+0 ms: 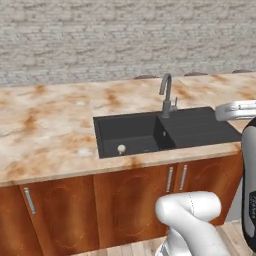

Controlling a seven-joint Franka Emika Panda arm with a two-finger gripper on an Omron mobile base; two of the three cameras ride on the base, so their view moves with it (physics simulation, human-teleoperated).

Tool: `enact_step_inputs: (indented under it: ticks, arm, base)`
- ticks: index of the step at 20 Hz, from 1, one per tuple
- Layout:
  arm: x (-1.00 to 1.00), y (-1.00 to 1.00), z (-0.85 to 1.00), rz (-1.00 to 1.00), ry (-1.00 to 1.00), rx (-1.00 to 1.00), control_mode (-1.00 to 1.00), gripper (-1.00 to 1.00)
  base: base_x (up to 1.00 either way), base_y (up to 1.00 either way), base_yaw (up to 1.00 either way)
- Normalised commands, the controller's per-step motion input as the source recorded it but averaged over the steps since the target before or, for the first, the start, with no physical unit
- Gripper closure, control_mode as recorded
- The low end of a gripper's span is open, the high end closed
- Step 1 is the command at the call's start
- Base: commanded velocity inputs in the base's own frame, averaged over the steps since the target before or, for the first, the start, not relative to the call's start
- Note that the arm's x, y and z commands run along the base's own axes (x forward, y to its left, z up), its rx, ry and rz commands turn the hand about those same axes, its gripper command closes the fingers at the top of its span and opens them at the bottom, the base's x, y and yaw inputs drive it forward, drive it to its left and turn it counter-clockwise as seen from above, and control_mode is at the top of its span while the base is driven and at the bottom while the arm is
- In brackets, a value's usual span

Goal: Pick up the dish brush and dish brush from the sink, and place them back in the cabinet, and close the cabinet doors.

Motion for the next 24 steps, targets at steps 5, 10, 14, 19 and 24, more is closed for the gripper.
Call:
enact_step_inputs:
  ticks: [5, 10, 14, 19, 24]
  arm:
    - [0.00, 0.00, 0.00, 0.00, 0.00, 0.00, 1.00, -1.00]
    - [0.00, 0.00, 0.00, 0.00, 0.00, 0.00, 1.00, -1.00]
    - [0.00, 0.00, 0.00, 0.00, 0.00, 0.00, 1.00, -1.00]
    - [0.00, 0.00, 0.00, 0.00, 0.00, 0.00, 1.00, -1.00]
    - [0.00, 0.00, 0.00, 0.00, 0.00, 0.00, 1.00, -1.00]
  base:
    - [0.67, 0.24, -0.17]
    - [0.49, 0.26, -0.18]
    - [0.24, 0.16, -0.11]
    - [0.13, 0.13, -0.06]
    - [0.25, 0.08, 0.01]
